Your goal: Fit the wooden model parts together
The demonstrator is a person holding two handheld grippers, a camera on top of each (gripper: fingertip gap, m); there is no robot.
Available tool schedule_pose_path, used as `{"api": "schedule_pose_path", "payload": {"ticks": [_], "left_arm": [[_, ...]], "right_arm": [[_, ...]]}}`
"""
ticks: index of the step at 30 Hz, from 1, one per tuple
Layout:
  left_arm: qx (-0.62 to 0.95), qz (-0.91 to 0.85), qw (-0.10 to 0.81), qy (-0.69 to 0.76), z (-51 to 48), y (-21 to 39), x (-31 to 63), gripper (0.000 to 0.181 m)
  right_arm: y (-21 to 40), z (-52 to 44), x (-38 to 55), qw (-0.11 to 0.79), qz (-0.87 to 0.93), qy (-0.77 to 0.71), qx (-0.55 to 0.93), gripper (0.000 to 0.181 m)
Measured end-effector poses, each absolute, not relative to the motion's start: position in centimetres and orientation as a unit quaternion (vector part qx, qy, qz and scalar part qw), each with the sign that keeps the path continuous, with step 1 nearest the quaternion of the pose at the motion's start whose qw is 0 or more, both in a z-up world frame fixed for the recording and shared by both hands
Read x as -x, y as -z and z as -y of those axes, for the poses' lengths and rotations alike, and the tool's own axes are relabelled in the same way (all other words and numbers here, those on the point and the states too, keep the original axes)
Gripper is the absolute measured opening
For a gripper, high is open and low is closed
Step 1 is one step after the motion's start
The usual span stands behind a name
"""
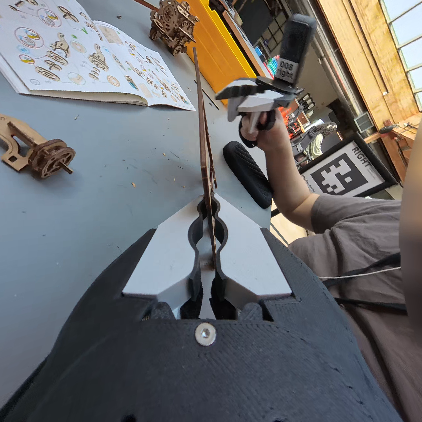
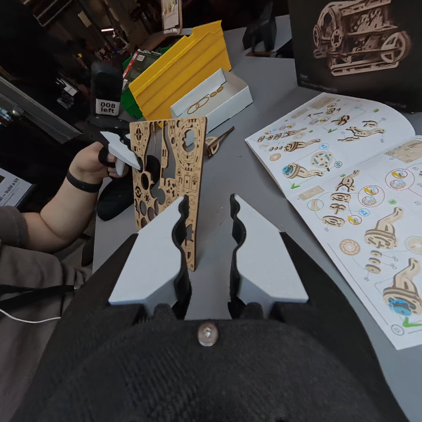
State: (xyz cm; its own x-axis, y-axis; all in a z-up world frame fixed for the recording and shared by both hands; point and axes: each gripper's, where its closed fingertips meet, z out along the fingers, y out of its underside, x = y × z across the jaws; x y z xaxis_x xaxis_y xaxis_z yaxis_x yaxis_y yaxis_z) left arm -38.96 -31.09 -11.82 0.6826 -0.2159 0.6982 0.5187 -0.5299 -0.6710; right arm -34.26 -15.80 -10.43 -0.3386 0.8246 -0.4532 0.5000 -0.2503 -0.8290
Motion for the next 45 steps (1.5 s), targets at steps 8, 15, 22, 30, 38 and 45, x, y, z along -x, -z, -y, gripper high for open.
{"api": "schedule_pose_path", "payload": {"ticks": [8,15,22,30,38,45], "left_arm": [[0.724,0.183,0.549,0.376,32.1,9.9,38.4,0.0],[0.649,0.217,0.641,0.348,31.8,6.1,38.8,0.0],[0.574,0.233,0.718,0.318,32.2,2.5,39.0,0.0],[0.533,0.222,0.755,0.31,32.1,1.2,37.9,0.0],[0.538,0.173,0.745,0.355,34.7,1.3,37.4,0.034],[0.597,0.116,0.647,0.46,35.4,2.0,36.0,0.051]], "right_arm": [[7.3,38.0,27.3,-0.137,0.449,-0.748,0.47,0.028],[10.5,39.5,31.7,-0.021,0.384,-0.754,0.532,0.029],[8.7,34.2,34.3,0.025,0.218,-0.807,0.548,0.031],[5.8,30.6,35.3,0.009,0.069,-0.877,0.476,0.016],[3.3,29.2,34.6,-0.026,0.164,-0.886,0.433,0.002],[3.1,29.7,33.8,-0.058,0.357,-0.817,0.449,0.001]]}}
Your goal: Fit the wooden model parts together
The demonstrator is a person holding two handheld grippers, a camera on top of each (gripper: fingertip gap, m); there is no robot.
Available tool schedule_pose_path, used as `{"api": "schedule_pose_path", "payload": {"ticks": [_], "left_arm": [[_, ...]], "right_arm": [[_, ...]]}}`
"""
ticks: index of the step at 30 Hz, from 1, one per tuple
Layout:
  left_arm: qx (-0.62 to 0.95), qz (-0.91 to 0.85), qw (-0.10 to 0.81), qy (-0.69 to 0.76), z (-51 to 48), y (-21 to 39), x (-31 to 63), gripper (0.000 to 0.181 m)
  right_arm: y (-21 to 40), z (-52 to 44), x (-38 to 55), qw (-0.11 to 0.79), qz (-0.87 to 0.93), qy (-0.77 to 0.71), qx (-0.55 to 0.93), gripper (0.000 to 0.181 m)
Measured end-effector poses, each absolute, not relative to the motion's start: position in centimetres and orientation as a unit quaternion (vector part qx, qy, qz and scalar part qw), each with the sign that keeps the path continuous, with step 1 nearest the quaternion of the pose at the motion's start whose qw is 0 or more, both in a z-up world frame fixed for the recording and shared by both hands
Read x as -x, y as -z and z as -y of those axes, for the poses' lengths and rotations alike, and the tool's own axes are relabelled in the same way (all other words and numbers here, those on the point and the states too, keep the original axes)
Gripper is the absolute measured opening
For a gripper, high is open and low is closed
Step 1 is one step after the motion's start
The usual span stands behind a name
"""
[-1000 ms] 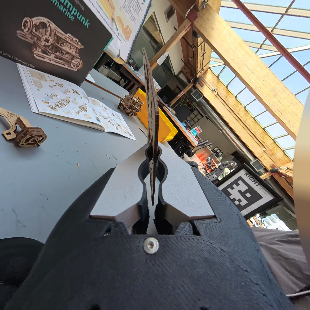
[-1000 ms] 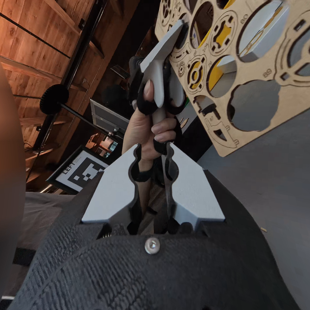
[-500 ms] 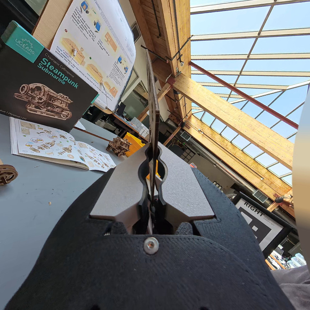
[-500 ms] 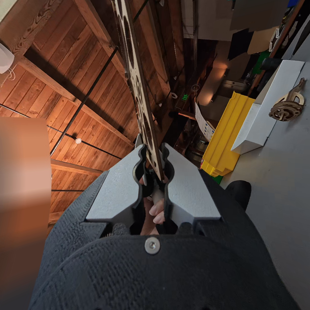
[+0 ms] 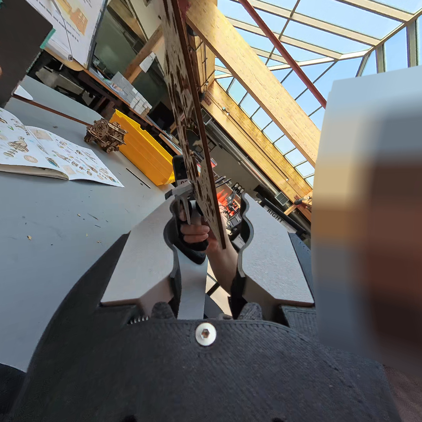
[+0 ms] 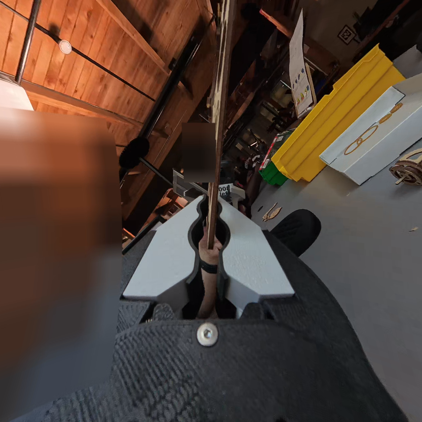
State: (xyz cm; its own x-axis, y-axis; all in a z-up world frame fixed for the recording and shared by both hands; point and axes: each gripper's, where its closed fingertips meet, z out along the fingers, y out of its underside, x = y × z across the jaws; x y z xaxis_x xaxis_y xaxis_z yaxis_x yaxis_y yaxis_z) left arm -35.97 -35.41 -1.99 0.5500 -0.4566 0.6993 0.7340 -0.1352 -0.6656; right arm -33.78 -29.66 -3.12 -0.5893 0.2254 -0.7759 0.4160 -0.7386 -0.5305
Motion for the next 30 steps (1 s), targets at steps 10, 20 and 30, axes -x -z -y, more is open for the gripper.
{"api": "schedule_pose_path", "payload": {"ticks": [10,20,30], "left_arm": [[0.633,0.095,0.565,0.521,33.5,5.2,32.2,0.018],[0.672,0.097,0.587,0.441,32.7,7.0,32.4,0.002],[0.648,0.135,0.626,0.412,32.7,7.0,33.5,0.001]], "right_arm": [[5.2,30.3,32.7,0.087,-0.435,0.771,-0.457,0.001],[5.4,29.7,33.0,0.056,-0.43,0.783,-0.446,0.001],[7.6,31.8,33.9,-0.007,-0.413,0.763,-0.497,0.025]]}}
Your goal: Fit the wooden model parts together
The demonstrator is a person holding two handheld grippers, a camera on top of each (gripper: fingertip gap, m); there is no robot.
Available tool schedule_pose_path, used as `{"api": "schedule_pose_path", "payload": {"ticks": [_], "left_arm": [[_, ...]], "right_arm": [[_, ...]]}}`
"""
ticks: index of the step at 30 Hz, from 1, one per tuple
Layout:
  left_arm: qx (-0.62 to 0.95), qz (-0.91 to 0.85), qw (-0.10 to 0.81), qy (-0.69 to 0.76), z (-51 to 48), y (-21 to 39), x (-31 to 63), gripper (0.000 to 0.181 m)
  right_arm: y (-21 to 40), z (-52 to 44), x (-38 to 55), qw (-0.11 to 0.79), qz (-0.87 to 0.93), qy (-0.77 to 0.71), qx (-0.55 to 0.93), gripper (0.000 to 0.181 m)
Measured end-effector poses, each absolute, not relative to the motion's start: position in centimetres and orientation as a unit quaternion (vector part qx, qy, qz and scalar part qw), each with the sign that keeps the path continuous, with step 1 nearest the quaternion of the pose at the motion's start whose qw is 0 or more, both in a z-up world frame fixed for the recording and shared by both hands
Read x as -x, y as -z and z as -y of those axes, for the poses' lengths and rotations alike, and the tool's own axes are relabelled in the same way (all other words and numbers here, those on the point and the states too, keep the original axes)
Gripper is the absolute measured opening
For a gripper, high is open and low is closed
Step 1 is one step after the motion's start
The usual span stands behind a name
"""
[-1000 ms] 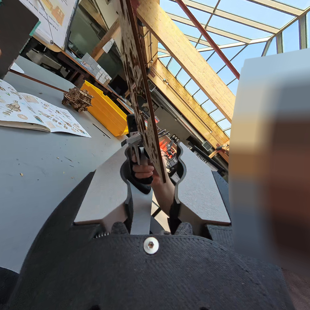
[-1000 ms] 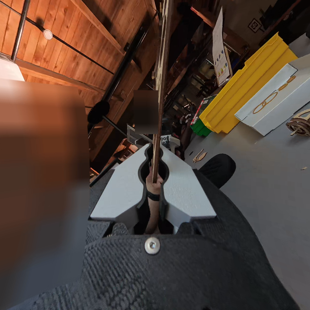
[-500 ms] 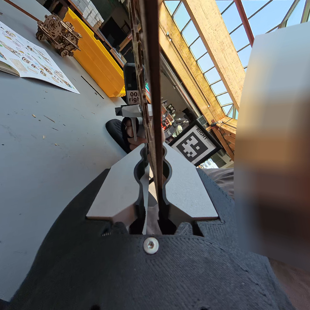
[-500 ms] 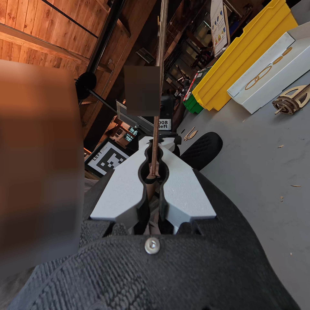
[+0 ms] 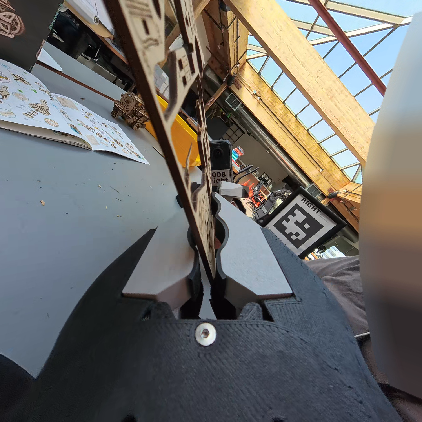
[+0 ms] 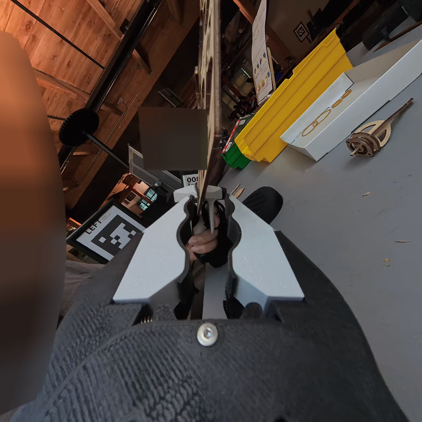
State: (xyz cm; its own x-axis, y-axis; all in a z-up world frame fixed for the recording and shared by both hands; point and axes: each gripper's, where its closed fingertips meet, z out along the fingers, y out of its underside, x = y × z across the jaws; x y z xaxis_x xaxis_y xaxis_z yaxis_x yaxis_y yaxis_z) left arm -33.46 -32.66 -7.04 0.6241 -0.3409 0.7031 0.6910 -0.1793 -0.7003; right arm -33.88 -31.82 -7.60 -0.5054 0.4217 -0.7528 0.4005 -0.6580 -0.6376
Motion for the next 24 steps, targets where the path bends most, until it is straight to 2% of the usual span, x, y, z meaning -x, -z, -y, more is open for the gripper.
{"api": "schedule_pose_path", "payload": {"ticks": [4,24], "left_arm": [[0.668,0.144,0.616,0.391,32.6,8.1,33.1,0.001],[0.673,0.153,0.611,0.388,33.2,9.3,32.8,0.0]], "right_arm": [[8.1,32.9,34.0,-0.005,0.425,-0.758,0.495,0.004],[9.2,33.3,33.7,-0.063,0.416,-0.756,0.501,0.002]]}}
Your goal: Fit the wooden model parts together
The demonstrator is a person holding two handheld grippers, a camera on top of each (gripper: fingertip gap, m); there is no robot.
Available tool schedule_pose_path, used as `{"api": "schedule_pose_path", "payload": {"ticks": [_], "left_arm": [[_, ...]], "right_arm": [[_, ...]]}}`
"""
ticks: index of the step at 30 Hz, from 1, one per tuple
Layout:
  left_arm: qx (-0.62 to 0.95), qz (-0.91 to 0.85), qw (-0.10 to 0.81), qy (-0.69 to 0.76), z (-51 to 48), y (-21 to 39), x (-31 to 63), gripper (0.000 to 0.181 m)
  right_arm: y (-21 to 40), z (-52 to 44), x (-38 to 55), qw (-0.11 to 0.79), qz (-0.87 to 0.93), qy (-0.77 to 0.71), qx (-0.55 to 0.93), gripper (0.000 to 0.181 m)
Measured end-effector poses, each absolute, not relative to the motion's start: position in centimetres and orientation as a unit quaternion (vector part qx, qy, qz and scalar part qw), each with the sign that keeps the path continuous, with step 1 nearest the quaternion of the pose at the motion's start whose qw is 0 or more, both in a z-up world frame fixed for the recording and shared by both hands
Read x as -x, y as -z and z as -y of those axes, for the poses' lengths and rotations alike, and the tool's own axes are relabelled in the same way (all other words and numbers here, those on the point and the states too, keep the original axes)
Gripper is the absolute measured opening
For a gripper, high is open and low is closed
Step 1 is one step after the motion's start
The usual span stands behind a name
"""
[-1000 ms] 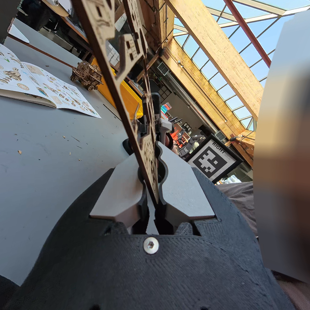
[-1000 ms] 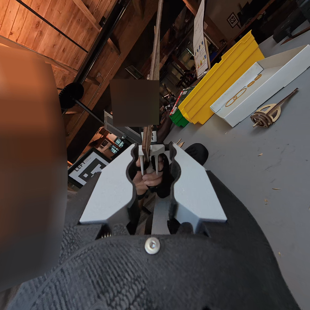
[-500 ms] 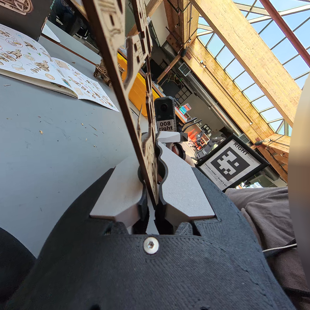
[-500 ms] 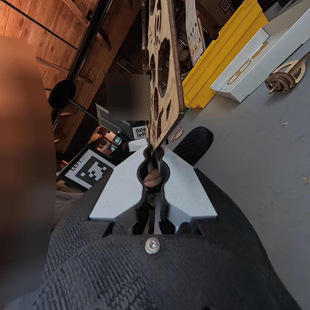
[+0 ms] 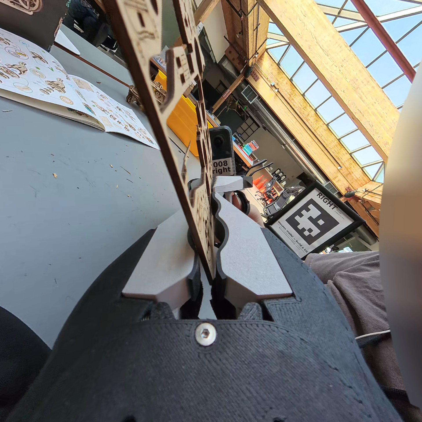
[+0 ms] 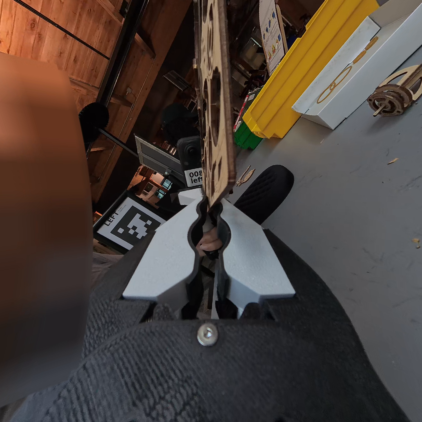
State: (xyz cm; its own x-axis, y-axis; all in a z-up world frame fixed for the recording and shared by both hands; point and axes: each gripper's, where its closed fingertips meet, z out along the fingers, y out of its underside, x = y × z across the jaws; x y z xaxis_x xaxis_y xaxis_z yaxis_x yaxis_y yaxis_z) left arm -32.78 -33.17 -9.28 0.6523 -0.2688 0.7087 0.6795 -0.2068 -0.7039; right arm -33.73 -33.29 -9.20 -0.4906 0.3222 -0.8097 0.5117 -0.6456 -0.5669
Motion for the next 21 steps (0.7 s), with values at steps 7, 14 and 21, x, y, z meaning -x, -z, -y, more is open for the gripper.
{"api": "schedule_pose_path", "payload": {"ticks": [7,14,21], "left_arm": [[0.676,0.141,0.599,0.406,33.21,9.43,32.43,0.002],[0.679,0.132,0.598,0.404,33.04,9.3,32.11,0.001],[0.695,0.122,0.599,0.378,33.02,9.43,32.01,0.003]], "right_arm": [[9.2,33.37,33.42,0.083,-0.4,0.768,-0.492,0.001],[9.01,33.36,33.23,0.072,-0.406,0.772,-0.483,0.001],[9.16,33.33,33.16,0.046,-0.435,0.761,-0.48,0.003]]}}
